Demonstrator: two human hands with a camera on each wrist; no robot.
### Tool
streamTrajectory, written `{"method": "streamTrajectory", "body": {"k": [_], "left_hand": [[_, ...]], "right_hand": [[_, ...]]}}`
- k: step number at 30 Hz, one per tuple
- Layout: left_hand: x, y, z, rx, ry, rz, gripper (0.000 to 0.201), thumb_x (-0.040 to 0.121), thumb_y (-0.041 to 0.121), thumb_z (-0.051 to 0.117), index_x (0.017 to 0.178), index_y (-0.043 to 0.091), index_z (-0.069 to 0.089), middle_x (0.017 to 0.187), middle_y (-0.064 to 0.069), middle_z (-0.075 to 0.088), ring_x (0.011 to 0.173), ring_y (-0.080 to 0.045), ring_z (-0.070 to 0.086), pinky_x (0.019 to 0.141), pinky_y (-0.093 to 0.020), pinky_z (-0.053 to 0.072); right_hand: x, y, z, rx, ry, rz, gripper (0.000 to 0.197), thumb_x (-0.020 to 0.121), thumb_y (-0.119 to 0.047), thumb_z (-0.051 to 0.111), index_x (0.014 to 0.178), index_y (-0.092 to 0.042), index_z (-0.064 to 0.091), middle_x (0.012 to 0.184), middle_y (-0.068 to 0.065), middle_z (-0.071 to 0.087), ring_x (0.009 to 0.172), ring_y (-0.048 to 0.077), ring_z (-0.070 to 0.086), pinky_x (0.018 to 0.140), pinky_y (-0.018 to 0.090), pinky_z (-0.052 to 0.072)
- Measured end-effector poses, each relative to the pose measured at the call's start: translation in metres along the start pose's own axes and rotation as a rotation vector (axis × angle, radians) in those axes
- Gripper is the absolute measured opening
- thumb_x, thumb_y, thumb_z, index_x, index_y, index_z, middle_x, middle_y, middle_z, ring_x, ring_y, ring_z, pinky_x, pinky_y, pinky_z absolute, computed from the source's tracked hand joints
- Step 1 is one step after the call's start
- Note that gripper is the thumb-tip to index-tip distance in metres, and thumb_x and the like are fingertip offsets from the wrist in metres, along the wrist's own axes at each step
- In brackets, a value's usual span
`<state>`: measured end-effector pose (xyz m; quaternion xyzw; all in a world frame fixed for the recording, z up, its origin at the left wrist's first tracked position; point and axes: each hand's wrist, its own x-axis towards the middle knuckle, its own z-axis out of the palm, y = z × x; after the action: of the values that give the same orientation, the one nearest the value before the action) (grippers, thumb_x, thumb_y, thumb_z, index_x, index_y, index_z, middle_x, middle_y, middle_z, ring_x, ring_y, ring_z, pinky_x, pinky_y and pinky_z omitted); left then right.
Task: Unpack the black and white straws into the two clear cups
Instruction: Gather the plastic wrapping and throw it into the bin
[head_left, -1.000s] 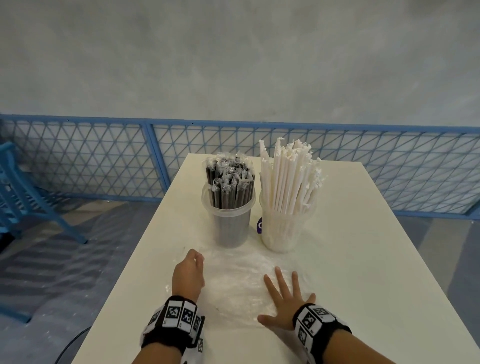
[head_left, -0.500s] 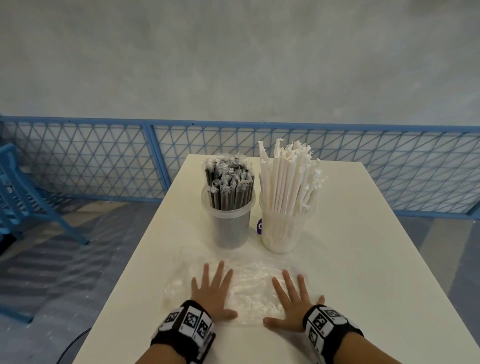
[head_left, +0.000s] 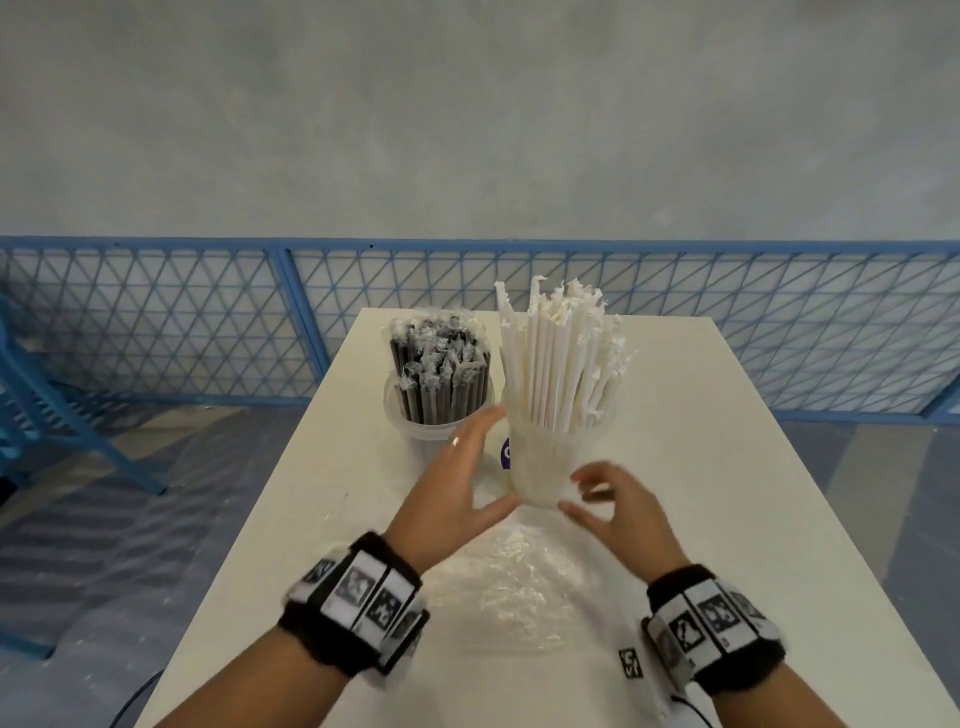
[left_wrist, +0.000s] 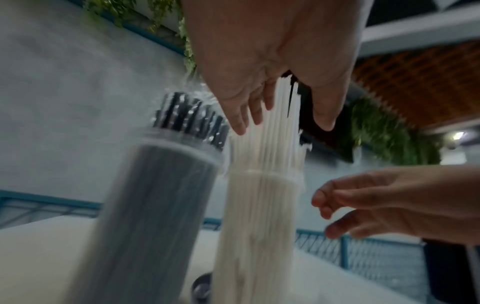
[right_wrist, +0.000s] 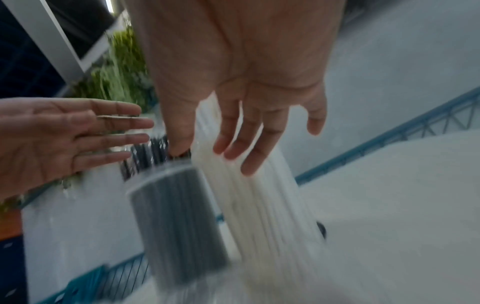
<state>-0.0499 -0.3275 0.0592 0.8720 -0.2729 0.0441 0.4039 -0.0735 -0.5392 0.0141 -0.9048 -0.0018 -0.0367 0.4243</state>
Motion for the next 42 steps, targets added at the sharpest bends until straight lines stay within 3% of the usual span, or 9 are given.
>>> {"method": "streamTrajectory", "body": {"k": [5, 12, 15, 17, 21, 25, 30, 38, 42], "left_hand": [[0.071, 0.016, -0.006, -0.228, -0.041, -0.174, 0.128, 0.065, 0.03, 0.083, 0.147, 0.02, -0.014, 0.156, 0.006, 0.003, 0.14, -0.002, 0.006, 0.115, -0.025, 0.012], [0.118, -0.007, 0.007, -0.383, -0.143, -0.358, 0.135, 0.063, 0.009, 0.085, 0.145, 0.012, -0.023, 0.152, -0.004, 0.027, 0.138, -0.016, 0.03, 0.112, -0.031, 0.029], [0.125, -0.022, 0.016, -0.413, -0.165, -0.354, 0.123, 0.059, 0.003, 0.086, 0.146, 0.013, -0.001, 0.13, 0.009, 0.044, 0.127, -0.012, 0.041, 0.104, -0.026, 0.036], [0.128, -0.029, 0.021, -0.406, -0.195, -0.338, 0.122, 0.051, 0.015, 0.092, 0.144, 0.018, 0.013, 0.124, 0.011, 0.049, 0.126, -0.012, 0.046, 0.105, -0.029, 0.039], [0.127, -0.039, 0.027, -0.434, -0.22, -0.302, 0.122, 0.039, 0.043, 0.092, 0.14, 0.016, 0.03, 0.132, -0.004, 0.053, 0.125, -0.014, 0.051, 0.105, -0.038, 0.043], [0.133, -0.032, 0.029, -0.376, -0.148, -0.254, 0.103, 0.049, 0.036, 0.087, 0.135, 0.022, 0.033, 0.126, -0.004, 0.054, 0.121, -0.017, 0.052, 0.099, -0.04, 0.048], [0.146, -0.002, 0.017, -0.533, 0.067, -0.205, 0.096, 0.054, 0.025, 0.087, 0.133, 0.018, 0.034, 0.123, 0.001, 0.057, 0.116, -0.012, 0.056, 0.096, -0.035, 0.049], [0.132, 0.003, -0.001, -0.488, -0.043, -0.168, 0.121, 0.05, 0.018, 0.091, 0.144, 0.026, 0.016, 0.147, 0.006, 0.032, 0.134, -0.007, 0.035, 0.11, -0.026, 0.033], [0.124, -0.011, 0.004, -0.415, -0.252, -0.254, 0.136, 0.06, 0.009, 0.086, 0.147, 0.028, -0.016, 0.149, 0.01, 0.022, 0.134, -0.001, 0.024, 0.103, -0.011, 0.029]], "right_hand": [[0.043, -0.021, -0.038, 0.182, 0.317, -0.038, 0.075, 0.066, -0.028, 0.081, 0.128, -0.017, 0.039, 0.125, 0.0, 0.037, 0.112, 0.013, 0.046, 0.09, 0.025, 0.038], [0.096, -0.015, -0.054, 0.361, -0.155, 0.036, 0.14, 0.054, -0.039, 0.087, 0.142, -0.033, -0.021, 0.156, -0.006, 0.006, 0.141, 0.009, 0.017, 0.116, 0.035, 0.021], [0.105, -0.009, -0.054, 0.382, -0.264, 0.004, 0.137, 0.065, -0.009, 0.081, 0.137, -0.029, -0.034, 0.156, -0.007, 0.001, 0.132, -0.002, 0.02, 0.103, 0.011, 0.031], [0.11, -0.009, -0.051, 0.331, -0.258, -0.027, 0.143, 0.06, -0.019, 0.086, 0.135, -0.035, -0.035, 0.157, -0.009, 0.003, 0.134, -0.001, 0.022, 0.105, 0.013, 0.033], [0.112, -0.011, -0.04, 0.237, -0.146, -0.117, 0.135, 0.047, -0.055, 0.084, 0.137, -0.051, -0.016, 0.146, -0.021, 0.031, 0.139, 0.01, 0.03, 0.114, 0.052, 0.022], [0.113, -0.024, -0.039, 0.407, 0.012, -0.179, 0.088, 0.069, -0.026, 0.079, 0.137, -0.031, 0.023, 0.127, -0.008, 0.052, 0.109, -0.012, 0.051, 0.09, 0.007, 0.042], [0.117, -0.052, -0.054, 0.582, 0.138, -0.268, 0.065, 0.074, -0.022, 0.069, 0.127, -0.024, 0.033, 0.117, -0.014, 0.055, 0.107, -0.007, 0.056, 0.086, 0.012, 0.047], [0.1, -0.037, -0.062, 0.475, 0.038, -0.189, 0.121, 0.046, -0.057, 0.08, 0.14, -0.045, 0.006, 0.151, -0.007, 0.017, 0.138, 0.008, 0.024, 0.108, 0.025, 0.029], [0.094, -0.022, -0.053, 0.505, -0.134, -0.082, 0.134, 0.05, -0.036, 0.086, 0.143, -0.043, -0.011, 0.149, -0.004, 0.023, 0.127, -0.004, 0.039, 0.092, 0.005, 0.036]]}}
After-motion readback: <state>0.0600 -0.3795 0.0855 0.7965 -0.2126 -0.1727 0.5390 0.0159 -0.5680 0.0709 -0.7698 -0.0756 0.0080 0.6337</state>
